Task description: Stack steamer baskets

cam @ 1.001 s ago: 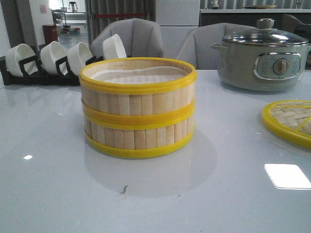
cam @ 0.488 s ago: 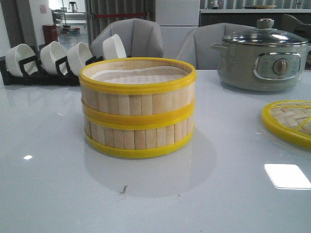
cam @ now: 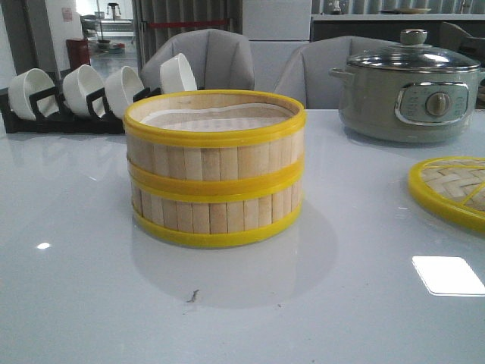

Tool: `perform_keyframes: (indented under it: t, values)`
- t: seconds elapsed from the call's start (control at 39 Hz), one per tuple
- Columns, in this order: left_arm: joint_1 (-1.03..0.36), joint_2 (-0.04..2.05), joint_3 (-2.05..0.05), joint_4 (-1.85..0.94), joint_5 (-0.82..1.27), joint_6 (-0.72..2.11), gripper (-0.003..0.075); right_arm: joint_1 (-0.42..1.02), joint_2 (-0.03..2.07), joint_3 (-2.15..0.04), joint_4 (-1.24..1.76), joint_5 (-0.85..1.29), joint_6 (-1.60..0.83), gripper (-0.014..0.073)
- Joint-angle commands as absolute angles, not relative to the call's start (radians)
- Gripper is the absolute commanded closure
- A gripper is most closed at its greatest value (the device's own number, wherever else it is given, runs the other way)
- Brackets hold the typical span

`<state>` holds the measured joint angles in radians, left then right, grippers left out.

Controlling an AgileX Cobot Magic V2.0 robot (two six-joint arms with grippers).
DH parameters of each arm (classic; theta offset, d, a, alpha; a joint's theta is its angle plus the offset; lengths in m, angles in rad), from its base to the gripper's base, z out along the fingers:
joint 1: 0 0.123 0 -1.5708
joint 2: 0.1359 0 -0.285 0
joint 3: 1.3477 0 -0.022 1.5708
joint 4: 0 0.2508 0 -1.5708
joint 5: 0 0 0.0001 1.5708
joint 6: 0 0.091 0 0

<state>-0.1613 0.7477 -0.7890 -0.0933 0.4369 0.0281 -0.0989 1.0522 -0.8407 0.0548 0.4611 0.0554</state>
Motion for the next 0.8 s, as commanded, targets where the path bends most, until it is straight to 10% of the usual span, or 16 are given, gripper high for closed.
perform_keyframes:
  t: [0.0,0.77]
  values:
    - [-0.159,0.689,-0.746,-0.096,0.304,0.000,0.0633,-0.099,1.041,-0.872,0.065,0.381,0.052,0.0183]
    - [-0.159,0.513,-0.482,-0.096,0.185,0.000,0.0634,-0.099,1.041,-0.872,0.084,0.393,0.052,0.0183]
